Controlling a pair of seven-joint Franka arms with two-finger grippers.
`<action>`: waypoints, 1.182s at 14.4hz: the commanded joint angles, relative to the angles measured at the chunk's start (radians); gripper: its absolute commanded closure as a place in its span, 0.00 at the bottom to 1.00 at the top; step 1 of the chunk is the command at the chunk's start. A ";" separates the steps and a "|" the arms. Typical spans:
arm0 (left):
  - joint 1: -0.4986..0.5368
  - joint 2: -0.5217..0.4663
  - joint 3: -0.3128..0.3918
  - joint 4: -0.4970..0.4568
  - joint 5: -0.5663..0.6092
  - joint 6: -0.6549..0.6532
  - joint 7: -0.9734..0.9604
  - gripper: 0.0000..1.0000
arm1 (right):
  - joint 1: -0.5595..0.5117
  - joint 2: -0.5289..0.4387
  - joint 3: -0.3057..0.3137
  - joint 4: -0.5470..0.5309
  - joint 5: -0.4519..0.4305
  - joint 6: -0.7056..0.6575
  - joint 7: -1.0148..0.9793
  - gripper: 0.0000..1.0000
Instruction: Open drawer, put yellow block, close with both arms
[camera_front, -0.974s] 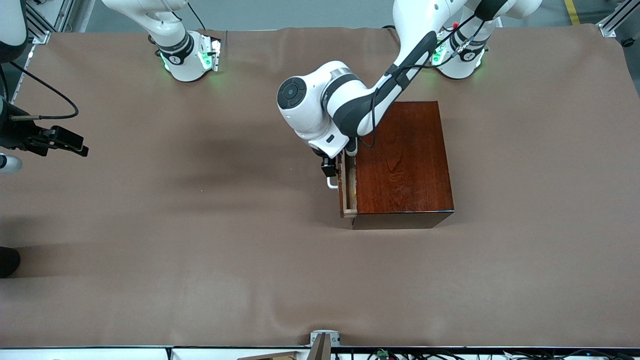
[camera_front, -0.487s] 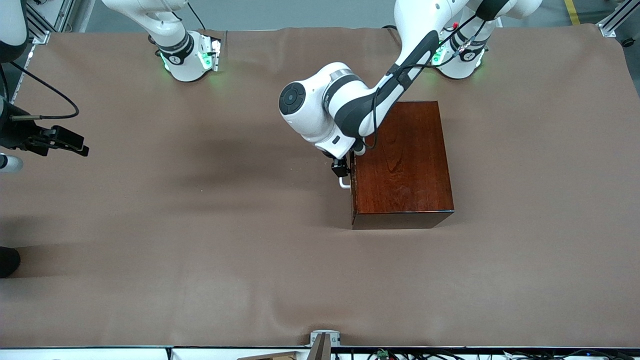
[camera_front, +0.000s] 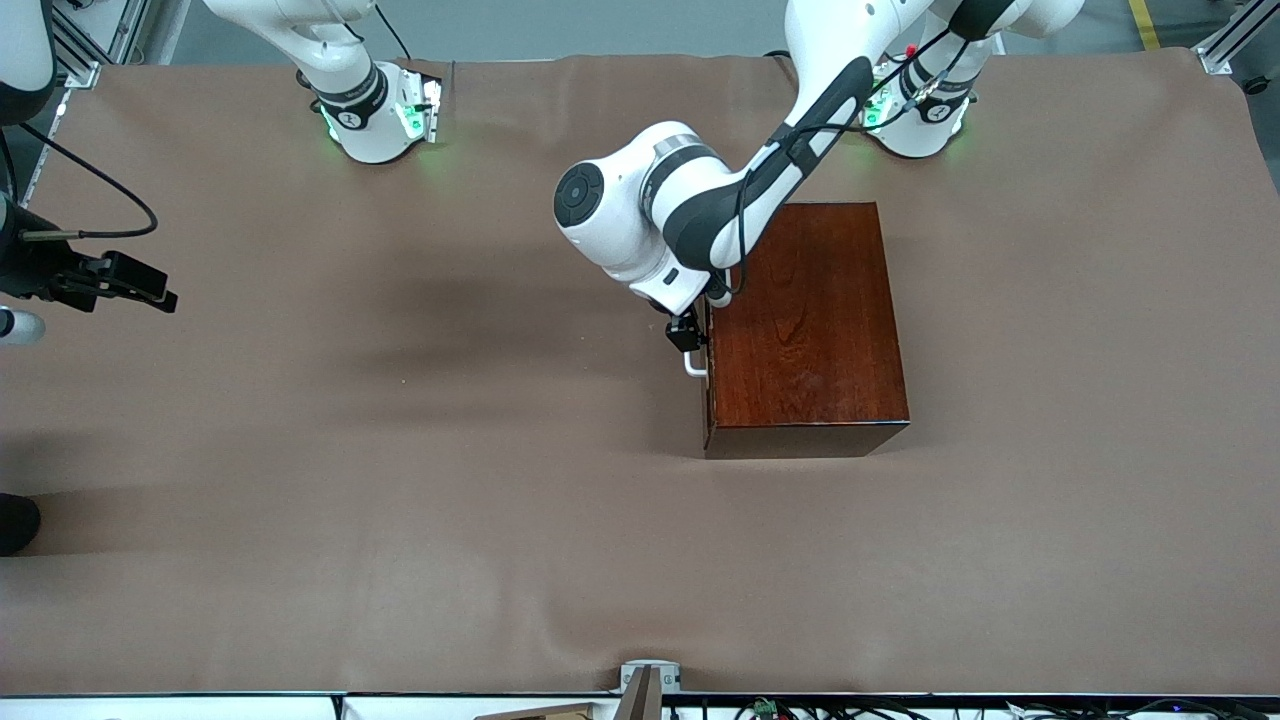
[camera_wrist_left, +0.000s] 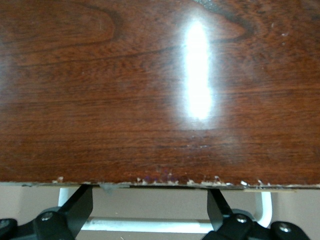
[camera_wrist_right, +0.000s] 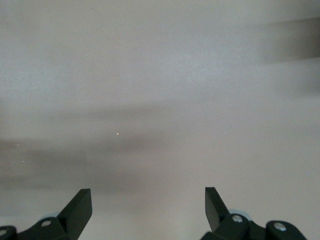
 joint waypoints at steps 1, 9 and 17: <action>-0.009 -0.020 -0.006 0.020 0.025 -0.075 -0.023 0.00 | -0.024 -0.017 0.014 0.004 -0.011 -0.012 -0.005 0.00; 0.089 -0.122 0.021 0.107 0.010 -0.067 0.189 0.00 | -0.037 -0.017 0.013 0.008 -0.011 -0.023 -0.007 0.00; 0.490 -0.227 0.004 0.088 -0.072 -0.024 0.562 0.00 | -0.044 -0.017 0.014 0.008 -0.008 -0.035 -0.008 0.00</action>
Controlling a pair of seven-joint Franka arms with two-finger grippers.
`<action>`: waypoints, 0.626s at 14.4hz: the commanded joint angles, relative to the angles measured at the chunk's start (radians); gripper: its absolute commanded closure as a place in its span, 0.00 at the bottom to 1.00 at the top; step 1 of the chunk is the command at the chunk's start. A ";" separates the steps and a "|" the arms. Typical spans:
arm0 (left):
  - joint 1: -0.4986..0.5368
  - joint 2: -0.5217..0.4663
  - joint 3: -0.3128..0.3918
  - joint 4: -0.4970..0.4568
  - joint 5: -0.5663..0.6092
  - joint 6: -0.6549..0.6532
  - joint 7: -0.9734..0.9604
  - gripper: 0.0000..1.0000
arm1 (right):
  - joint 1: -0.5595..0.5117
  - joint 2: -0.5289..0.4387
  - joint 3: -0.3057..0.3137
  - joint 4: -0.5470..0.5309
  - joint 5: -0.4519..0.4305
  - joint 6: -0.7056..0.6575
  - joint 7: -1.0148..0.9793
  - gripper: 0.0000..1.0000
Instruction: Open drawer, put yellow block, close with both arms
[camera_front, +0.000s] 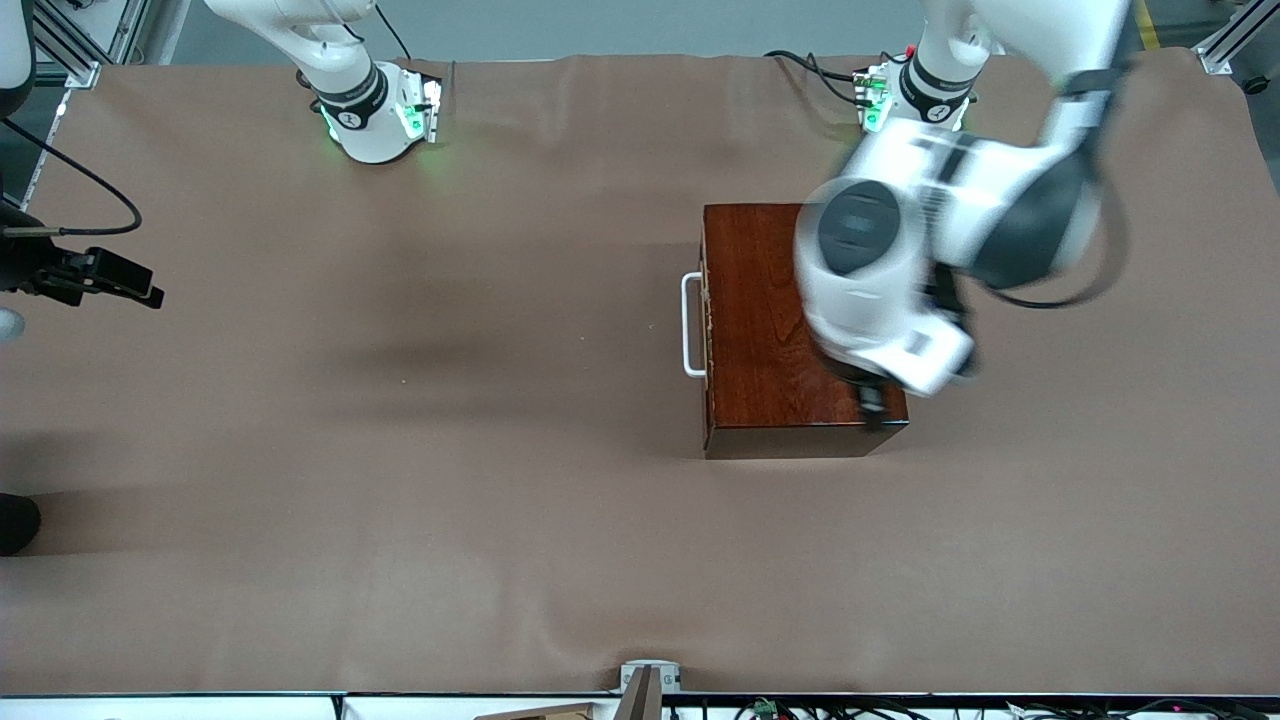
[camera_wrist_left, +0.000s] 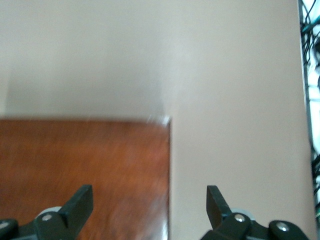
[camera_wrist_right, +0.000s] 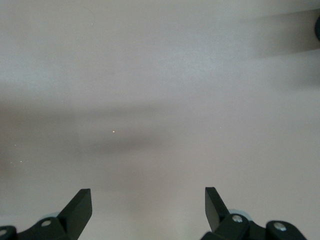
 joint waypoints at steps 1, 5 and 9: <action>0.126 -0.048 -0.017 -0.025 -0.047 0.025 0.125 0.00 | -0.024 -0.016 0.017 0.000 -0.008 -0.014 -0.008 0.00; 0.291 -0.145 -0.017 -0.063 -0.145 0.025 0.393 0.00 | -0.026 -0.016 0.017 0.006 -0.008 -0.014 -0.008 0.00; 0.387 -0.267 -0.017 -0.145 -0.257 0.025 0.723 0.00 | -0.024 -0.015 0.018 0.006 -0.008 -0.015 -0.008 0.00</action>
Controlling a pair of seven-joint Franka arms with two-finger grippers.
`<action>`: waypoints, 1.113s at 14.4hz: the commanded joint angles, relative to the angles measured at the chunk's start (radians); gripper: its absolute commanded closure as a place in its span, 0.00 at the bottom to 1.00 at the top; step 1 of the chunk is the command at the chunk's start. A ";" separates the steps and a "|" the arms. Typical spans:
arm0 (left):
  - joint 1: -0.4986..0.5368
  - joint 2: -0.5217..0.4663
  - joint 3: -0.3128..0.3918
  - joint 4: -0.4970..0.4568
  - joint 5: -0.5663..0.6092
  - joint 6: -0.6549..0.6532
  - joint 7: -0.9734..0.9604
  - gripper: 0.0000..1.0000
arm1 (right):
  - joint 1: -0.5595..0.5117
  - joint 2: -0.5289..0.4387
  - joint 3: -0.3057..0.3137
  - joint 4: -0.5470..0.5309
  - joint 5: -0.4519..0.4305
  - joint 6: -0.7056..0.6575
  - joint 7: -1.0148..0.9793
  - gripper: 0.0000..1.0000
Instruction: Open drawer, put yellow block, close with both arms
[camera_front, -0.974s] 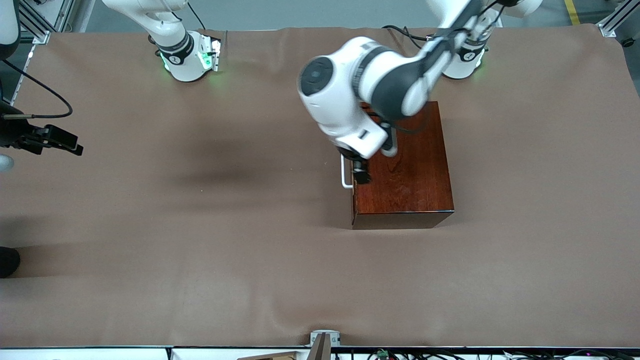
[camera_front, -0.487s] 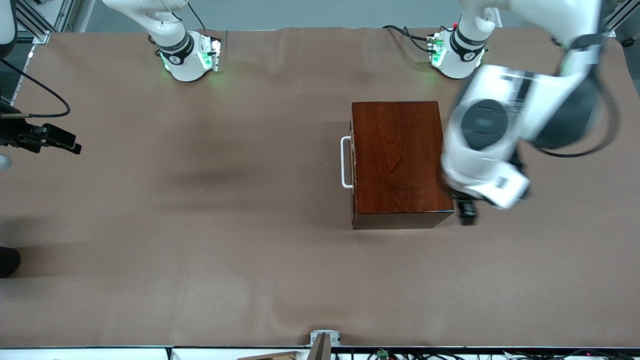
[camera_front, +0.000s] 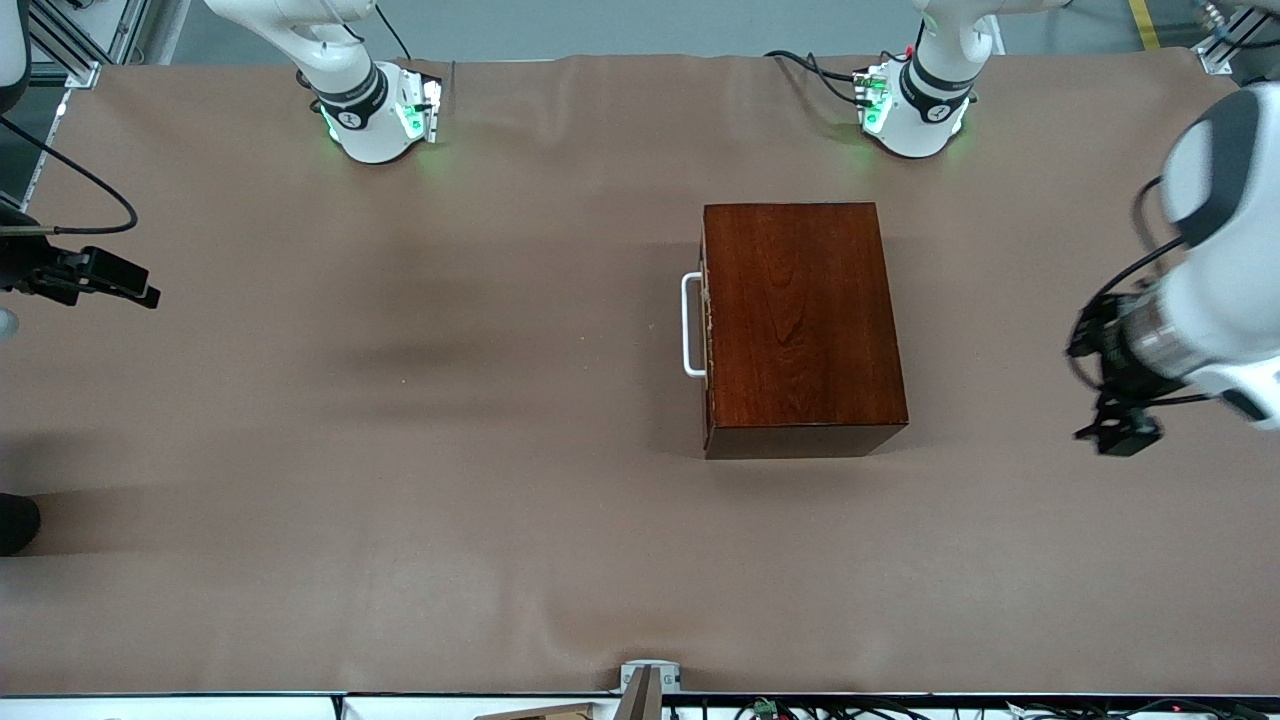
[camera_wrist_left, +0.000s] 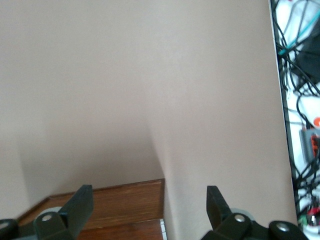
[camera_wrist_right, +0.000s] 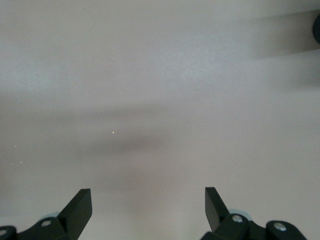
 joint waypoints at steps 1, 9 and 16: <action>0.048 -0.131 -0.008 -0.114 -0.070 0.011 0.209 0.00 | -0.021 -0.014 0.017 0.001 -0.008 -0.014 -0.008 0.00; -0.119 -0.310 0.272 -0.221 -0.205 -0.052 0.867 0.00 | -0.021 -0.014 0.019 0.003 -0.008 -0.013 -0.008 0.00; -0.092 -0.367 0.248 -0.300 -0.204 -0.092 1.355 0.00 | -0.015 -0.014 0.020 0.007 -0.002 -0.013 -0.008 0.00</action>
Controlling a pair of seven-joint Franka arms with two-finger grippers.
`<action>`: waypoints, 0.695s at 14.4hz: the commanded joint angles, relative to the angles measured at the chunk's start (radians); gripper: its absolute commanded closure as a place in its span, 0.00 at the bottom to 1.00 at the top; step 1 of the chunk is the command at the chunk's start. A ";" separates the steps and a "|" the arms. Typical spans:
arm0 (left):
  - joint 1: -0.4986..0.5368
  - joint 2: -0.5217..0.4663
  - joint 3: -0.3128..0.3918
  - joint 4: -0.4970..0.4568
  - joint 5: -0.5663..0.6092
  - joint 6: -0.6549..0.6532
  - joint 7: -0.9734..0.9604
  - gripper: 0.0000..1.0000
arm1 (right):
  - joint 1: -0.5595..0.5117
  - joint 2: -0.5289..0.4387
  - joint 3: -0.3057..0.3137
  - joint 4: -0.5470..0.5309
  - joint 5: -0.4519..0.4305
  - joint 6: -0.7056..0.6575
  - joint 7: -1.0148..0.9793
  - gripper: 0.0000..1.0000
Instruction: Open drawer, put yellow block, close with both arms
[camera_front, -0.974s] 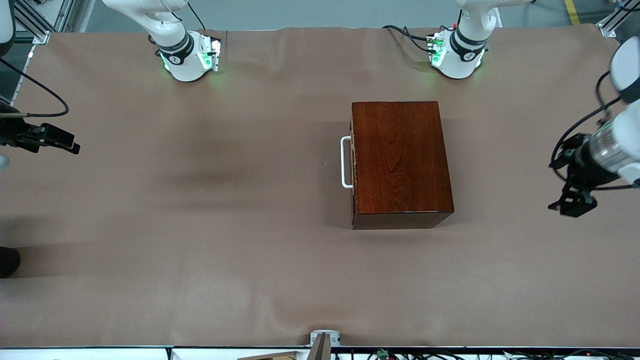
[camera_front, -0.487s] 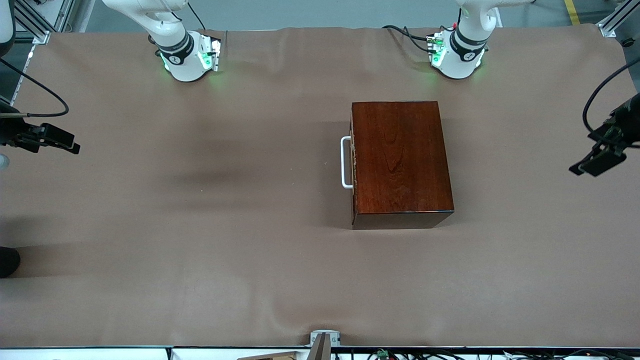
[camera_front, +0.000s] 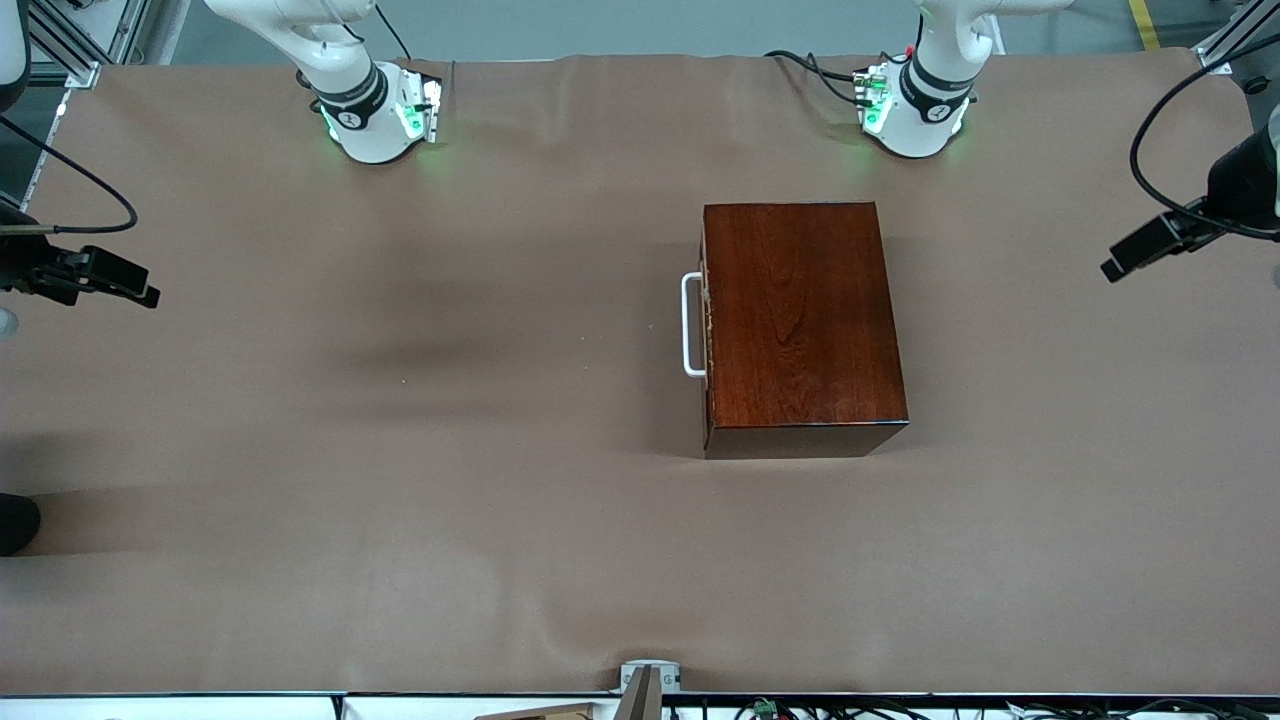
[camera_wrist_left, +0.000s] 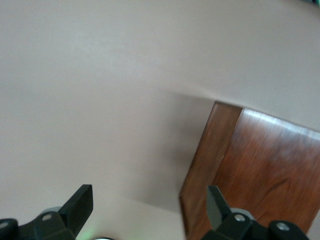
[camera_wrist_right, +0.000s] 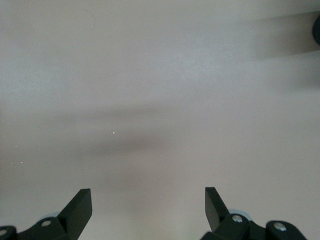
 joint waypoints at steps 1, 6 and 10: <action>0.025 -0.027 -0.020 -0.026 -0.017 -0.013 0.166 0.00 | -0.015 -0.013 0.018 0.003 -0.002 -0.012 -0.008 0.00; 0.022 -0.022 -0.045 -0.023 -0.012 -0.019 0.222 0.00 | -0.008 -0.013 0.023 0.003 -0.002 -0.012 -0.008 0.00; 0.030 -0.019 -0.051 -0.025 -0.012 -0.019 0.220 0.00 | -0.011 -0.013 0.023 0.003 -0.002 -0.012 -0.008 0.00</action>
